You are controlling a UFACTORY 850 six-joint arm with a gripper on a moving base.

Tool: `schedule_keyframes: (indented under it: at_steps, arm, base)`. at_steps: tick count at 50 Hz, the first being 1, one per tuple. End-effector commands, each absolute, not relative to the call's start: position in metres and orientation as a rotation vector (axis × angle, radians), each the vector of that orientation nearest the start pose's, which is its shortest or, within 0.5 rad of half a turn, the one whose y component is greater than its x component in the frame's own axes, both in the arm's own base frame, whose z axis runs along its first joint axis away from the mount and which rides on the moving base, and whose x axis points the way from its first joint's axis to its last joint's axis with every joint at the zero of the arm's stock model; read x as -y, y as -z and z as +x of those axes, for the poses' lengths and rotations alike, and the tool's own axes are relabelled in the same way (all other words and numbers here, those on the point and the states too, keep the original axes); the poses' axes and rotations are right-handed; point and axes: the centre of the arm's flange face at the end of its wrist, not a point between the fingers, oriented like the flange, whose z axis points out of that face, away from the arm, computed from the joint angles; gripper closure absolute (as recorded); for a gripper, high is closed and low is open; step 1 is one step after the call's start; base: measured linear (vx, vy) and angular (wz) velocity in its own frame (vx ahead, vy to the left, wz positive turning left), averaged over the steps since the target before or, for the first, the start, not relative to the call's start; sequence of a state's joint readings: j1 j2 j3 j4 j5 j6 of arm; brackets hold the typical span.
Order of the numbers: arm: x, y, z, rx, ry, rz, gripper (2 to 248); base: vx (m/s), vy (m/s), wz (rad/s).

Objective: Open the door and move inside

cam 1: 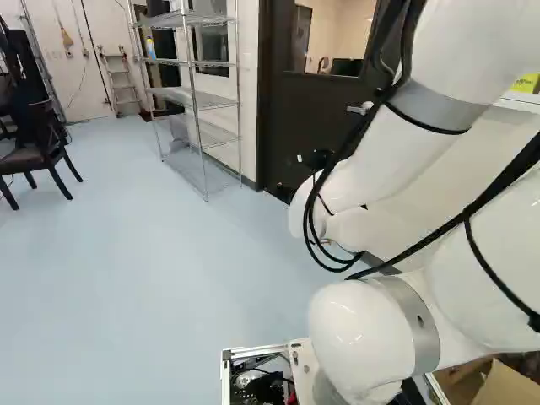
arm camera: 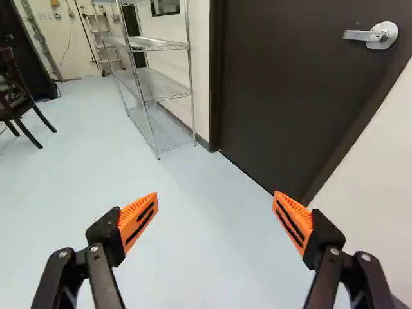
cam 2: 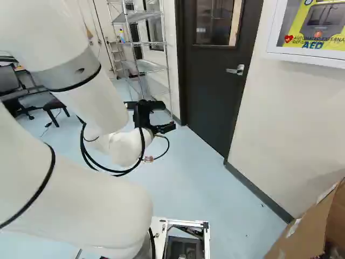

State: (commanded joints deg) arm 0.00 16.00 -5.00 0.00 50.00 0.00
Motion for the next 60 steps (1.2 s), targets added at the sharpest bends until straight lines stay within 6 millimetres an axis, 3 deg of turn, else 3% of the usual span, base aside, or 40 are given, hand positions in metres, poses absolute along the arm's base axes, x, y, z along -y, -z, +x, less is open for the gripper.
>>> schedule_keyframes:
  at_steps: [21, 60]
  arm:
    - [0.0, -0.3656, 0.2703, 0.0, 1.824, -2.558, 3]
    - [0.0, -0.3656, 0.2703, 0.0, 1.824, -2.558, 3]
  base:
    - [0.16, 0.083, -0.041]
    - [0.17, 0.072, -0.321]
